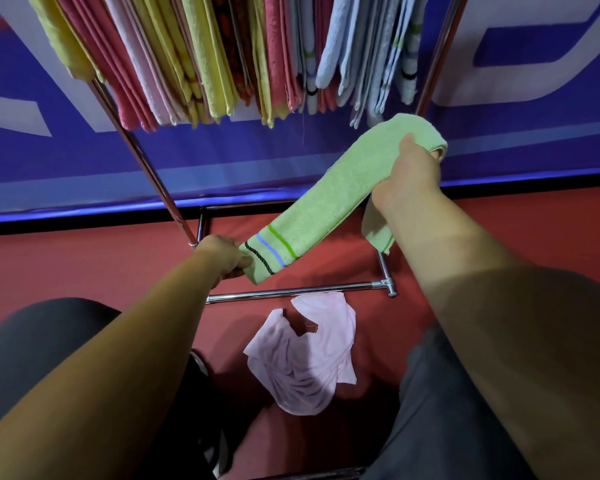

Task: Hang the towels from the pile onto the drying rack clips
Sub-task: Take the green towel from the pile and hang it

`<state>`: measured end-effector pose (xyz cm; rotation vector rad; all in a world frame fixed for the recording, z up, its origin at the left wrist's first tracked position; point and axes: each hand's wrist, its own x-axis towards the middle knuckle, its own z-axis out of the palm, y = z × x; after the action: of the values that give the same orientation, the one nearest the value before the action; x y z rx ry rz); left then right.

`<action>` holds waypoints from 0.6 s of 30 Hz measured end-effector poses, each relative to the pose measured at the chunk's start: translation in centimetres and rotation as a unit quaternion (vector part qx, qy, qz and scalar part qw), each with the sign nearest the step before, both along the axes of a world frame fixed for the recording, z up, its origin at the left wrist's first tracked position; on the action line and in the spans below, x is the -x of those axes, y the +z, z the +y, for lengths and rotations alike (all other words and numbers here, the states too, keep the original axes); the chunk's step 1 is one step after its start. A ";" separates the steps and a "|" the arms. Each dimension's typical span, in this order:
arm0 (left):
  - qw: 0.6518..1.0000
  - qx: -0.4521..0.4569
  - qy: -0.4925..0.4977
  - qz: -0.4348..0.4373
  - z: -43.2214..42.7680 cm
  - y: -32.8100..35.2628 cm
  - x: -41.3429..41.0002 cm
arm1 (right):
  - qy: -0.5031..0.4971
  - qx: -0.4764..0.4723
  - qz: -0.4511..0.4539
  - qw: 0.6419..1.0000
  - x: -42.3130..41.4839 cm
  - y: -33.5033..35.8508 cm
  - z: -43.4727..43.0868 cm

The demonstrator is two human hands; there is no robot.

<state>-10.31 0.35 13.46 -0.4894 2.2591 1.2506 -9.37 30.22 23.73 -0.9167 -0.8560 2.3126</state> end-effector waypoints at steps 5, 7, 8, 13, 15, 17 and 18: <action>0.996 0.050 -0.076 -0.020 0.3 0.5 -0.4 | 0.029 -0.022 -0.021 0.999 0.5 -0.9 0.7; 0.994 0.067 -0.081 -0.018 0.0 0.1 -0.3 | 0.031 -0.021 -0.035 0.999 1.3 -1.8 1.4; 0.993 0.074 -0.086 -0.024 0.0 0.1 -0.4 | 0.030 -0.015 -0.039 0.999 1.4 -1.9 1.6; 0.991 0.047 -0.120 -0.038 0.3 0.9 -0.9 | 0.086 -0.010 -0.054 0.995 0.1 0.1 0.1; 0.990 0.037 -0.132 -0.042 0.2 0.5 -0.9 | 0.098 0.001 -0.045 0.994 0.0 0.2 -0.2; 0.990 0.021 -0.133 -0.042 0.2 0.3 -0.9 | 0.100 0.002 -0.037 0.994 -0.1 0.4 -0.5; 0.990 0.018 -0.136 -0.039 0.3 0.3 -0.8 | 0.102 -0.001 -0.035 0.994 -0.2 0.6 -0.7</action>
<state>-9.47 0.69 13.75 -0.2283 2.1988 1.0382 -9.12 29.54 24.36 -0.9528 -1.0224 2.4644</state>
